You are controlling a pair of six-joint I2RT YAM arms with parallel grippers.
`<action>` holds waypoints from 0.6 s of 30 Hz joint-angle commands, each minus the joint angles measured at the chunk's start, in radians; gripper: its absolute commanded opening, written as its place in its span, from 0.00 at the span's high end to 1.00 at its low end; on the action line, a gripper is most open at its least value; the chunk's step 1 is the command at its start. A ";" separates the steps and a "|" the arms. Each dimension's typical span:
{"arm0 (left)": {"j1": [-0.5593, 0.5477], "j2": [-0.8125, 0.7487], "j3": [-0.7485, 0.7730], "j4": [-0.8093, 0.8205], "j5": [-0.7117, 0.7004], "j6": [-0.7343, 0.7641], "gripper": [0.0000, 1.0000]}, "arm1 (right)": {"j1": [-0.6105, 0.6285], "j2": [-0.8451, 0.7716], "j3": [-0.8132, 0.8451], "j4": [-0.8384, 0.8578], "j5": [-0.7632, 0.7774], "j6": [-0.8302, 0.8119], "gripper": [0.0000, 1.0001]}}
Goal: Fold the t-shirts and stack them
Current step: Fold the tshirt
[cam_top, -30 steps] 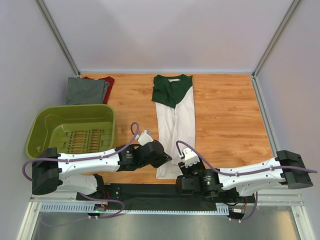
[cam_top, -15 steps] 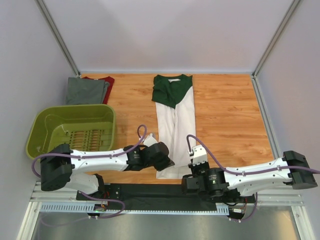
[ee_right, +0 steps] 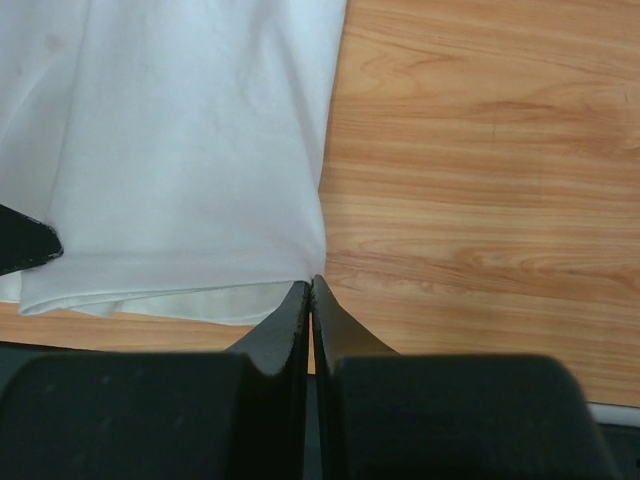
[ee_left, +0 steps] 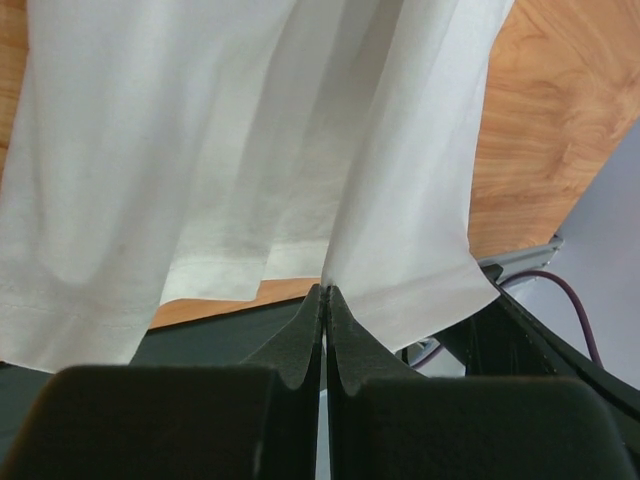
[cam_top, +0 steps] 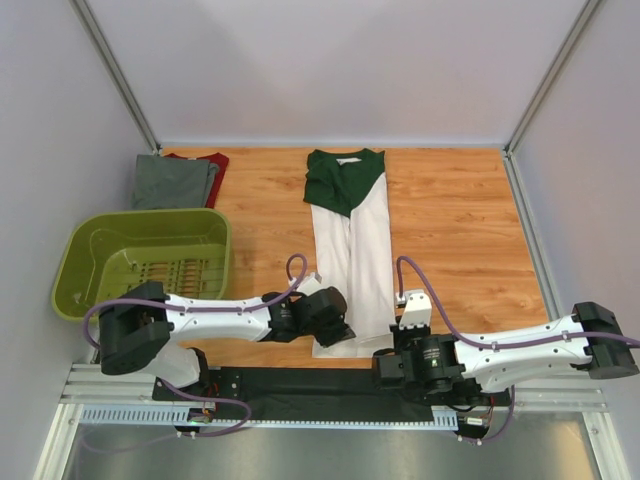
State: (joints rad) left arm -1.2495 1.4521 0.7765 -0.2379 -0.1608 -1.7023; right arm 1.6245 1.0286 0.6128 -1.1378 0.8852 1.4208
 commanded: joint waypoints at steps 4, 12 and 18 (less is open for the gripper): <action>-0.005 0.027 0.036 -0.015 0.033 0.012 1.00 | -0.003 0.001 0.013 -0.116 0.009 0.144 1.00; -0.005 0.085 0.044 -0.018 0.081 0.000 1.00 | -0.002 -0.025 -0.007 -0.126 -0.017 0.171 1.00; -0.005 0.142 0.052 0.002 0.130 -0.003 1.00 | -0.003 -0.067 -0.035 -0.132 -0.046 0.199 1.00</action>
State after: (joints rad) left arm -1.2495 1.5696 0.8062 -0.1978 -0.0750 -1.7042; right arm 1.6245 0.9779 0.5930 -1.1999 0.8234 1.5520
